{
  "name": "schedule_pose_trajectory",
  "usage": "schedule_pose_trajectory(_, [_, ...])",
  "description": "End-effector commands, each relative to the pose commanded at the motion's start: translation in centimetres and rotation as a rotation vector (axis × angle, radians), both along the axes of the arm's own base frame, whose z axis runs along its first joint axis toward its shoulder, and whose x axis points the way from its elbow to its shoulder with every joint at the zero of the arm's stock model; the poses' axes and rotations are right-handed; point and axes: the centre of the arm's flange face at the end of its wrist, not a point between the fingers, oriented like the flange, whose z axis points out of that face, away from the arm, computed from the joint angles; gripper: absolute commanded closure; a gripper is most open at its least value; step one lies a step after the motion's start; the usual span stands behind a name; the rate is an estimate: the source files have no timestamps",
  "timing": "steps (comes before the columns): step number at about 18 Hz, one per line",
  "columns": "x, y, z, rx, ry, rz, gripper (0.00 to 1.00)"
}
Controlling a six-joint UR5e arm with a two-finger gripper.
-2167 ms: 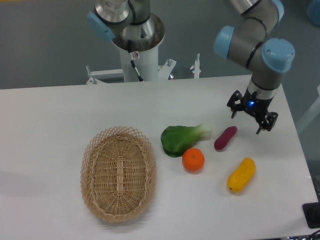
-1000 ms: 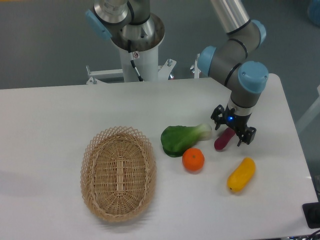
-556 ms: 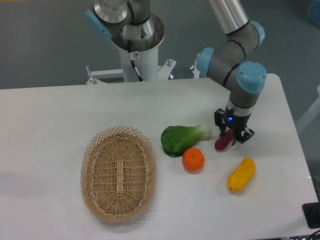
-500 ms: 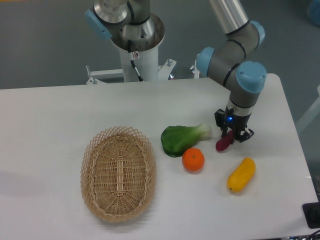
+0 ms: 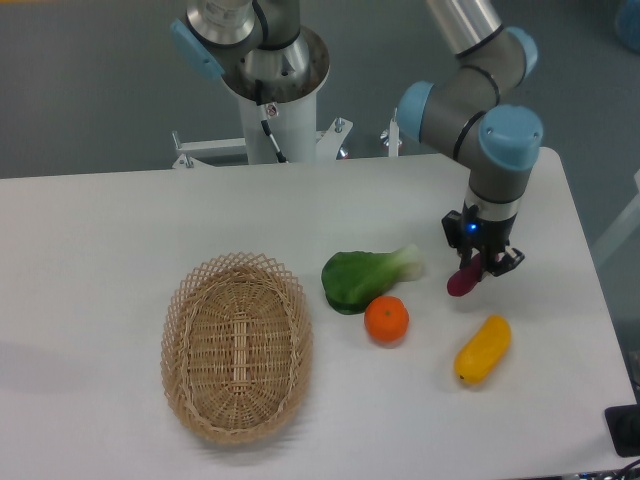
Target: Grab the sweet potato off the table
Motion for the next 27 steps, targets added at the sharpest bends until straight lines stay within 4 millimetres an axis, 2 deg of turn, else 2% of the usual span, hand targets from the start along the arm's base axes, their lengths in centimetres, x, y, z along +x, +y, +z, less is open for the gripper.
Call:
schedule_pose_trajectory(2, [-1.0, 0.6, 3.5, -0.004, -0.015, -0.002, 0.79])
schedule_pose_trajectory(6, [-1.3, 1.2, 8.9, 0.013, 0.0, -0.011, 0.78])
schedule_pose_trajectory(9, [-0.6, 1.2, 11.0, 0.041, 0.019, -0.012, 0.78])
schedule_pose_trajectory(27, [-0.6, 1.9, 12.4, 0.111, 0.002, 0.053, 0.78])
